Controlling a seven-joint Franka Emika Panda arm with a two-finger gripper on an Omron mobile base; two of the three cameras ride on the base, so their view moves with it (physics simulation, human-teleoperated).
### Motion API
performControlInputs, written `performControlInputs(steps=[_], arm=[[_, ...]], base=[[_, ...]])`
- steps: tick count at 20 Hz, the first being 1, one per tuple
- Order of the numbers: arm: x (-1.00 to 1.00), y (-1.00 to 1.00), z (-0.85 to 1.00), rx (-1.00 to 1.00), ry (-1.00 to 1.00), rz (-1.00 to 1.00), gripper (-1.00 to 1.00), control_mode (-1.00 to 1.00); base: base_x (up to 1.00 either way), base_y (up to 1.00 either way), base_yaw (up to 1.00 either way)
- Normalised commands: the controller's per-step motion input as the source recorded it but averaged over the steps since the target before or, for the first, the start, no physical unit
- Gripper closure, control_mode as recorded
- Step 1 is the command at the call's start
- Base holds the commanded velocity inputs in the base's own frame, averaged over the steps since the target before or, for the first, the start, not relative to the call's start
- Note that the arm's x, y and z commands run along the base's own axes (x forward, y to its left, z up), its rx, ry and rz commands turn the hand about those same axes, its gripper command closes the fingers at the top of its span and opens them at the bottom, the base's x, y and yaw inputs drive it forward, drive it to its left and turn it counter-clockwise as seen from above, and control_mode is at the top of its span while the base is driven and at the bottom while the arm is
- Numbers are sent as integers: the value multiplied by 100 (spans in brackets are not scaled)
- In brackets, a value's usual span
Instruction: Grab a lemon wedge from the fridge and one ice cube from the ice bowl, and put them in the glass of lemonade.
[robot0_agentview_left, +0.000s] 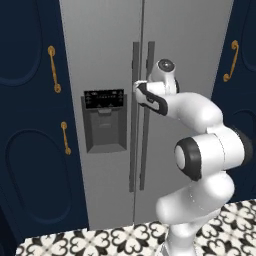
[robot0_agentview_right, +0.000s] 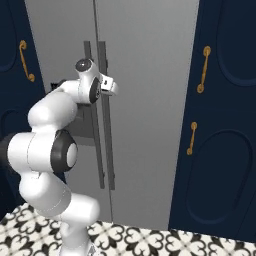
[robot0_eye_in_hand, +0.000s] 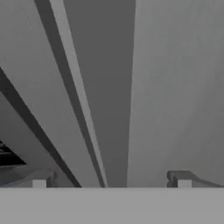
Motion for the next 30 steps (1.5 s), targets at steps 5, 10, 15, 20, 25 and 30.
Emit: performControlInputs(steps=[5, 10, 15, 20, 25, 30], arm=[[48, -6, -1, 0, 0, 0, -100, -100], [34, -9, -9, 0, 0, 0, -100, -100], [46, -10, -18, 0, 0, 0, -100, -100], [33, -3, -22, 0, 0, 0, -100, -100], [15, 0, 0, 0, 1, 0, 100, -100], [9, 0, 0, 0, 2, 0, 100, -100]], base=[[0, 0, 0], [0, 0, 0], [0, 0, 0], [0, 0, 0], [0, 0, 0], [0, 0, 0]])
